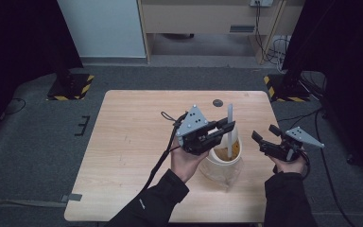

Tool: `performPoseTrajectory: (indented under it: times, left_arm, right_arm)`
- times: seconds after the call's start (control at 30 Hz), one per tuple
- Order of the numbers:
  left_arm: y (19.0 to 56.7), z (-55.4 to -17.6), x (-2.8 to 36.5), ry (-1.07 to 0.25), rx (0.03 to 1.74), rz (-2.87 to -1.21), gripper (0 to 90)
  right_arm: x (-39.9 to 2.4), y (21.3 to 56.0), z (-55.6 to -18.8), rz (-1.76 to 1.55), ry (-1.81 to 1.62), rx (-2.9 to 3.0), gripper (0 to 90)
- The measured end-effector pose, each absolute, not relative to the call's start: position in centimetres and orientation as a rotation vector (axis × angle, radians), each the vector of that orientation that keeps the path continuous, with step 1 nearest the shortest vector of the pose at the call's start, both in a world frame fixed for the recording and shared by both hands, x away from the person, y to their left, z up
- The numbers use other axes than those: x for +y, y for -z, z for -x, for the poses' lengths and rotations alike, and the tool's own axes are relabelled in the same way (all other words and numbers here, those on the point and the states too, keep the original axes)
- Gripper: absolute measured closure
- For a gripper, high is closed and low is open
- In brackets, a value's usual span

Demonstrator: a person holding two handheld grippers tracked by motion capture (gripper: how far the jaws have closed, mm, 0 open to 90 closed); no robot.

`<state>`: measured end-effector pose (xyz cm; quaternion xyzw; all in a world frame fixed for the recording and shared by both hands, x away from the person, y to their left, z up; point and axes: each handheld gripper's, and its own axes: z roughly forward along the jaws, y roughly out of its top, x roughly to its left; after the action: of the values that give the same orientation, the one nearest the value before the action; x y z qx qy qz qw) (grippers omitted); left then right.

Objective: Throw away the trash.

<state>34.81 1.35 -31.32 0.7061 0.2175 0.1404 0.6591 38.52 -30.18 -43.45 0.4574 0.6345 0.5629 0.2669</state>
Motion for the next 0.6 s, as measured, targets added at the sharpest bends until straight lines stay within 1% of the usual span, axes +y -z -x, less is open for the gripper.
performPoseTrajectory:
  times: [0.2,0.6]
  left_arm:
    - [32.6,-35.0,1.1,-0.327,0.489,-1.627,79.4]
    - [35.1,-35.2,0.7,-0.31,0.505,-1.669,79.4]
  right_arm:
    - [-30.9,44.8,-38.8,-1.28,-1.479,1.736,16.3]
    - [-31.2,46.2,-39.2,-1.332,-1.423,1.767,14.6]
